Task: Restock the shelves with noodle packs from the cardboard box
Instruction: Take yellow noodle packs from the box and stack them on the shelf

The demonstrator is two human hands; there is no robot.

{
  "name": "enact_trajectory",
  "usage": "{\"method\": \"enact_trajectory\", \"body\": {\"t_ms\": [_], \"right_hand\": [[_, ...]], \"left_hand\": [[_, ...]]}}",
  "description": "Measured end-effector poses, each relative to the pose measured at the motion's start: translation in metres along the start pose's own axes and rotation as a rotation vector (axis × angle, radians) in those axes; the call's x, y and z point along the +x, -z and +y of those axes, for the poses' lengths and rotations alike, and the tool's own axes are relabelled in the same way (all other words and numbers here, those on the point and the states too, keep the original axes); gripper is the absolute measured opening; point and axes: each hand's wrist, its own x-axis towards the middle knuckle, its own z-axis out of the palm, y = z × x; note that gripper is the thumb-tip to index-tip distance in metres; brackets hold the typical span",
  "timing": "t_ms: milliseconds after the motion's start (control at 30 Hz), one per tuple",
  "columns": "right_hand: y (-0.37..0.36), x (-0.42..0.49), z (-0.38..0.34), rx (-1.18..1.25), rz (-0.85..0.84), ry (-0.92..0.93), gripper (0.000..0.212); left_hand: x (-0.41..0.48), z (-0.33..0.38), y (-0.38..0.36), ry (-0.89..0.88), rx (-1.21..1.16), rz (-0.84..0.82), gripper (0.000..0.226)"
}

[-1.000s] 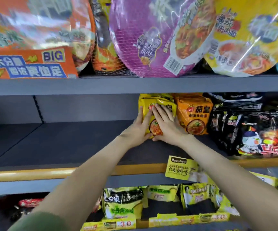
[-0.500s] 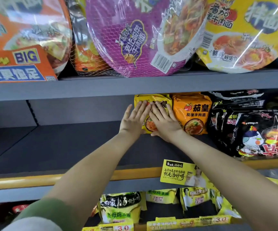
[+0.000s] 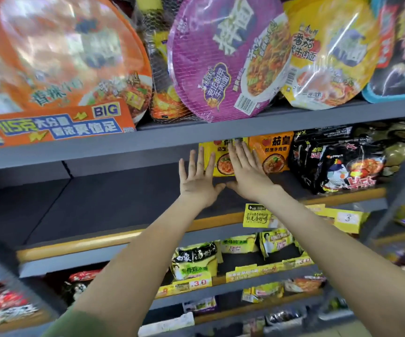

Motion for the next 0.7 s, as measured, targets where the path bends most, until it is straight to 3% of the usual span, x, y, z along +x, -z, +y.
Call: {"method": "enact_trajectory", "body": {"t_ms": [133,500,567,700], "right_hand": [[0.010,-0.047,-0.042,0.022,-0.004,-0.028,0.093],[0.016,-0.152,-0.176,0.125,0.111,0.202,0.075],[0.002,-0.173,-0.205,0.140,0.104,0.250,0.074],[-0.031,-0.222,-0.256,0.220,-0.027,0.304,0.074]], "left_hand": [[-0.055,-0.011,0.012,-0.006,-0.035,-0.010,0.083],[-0.217,-0.090,0.000,0.163,0.017,0.282,0.079],[-0.255,-0.104,-0.008,0.228,0.005,0.273,0.074],[-0.332,-0.128,-0.042,0.278,0.013,0.068,0.076]]}}
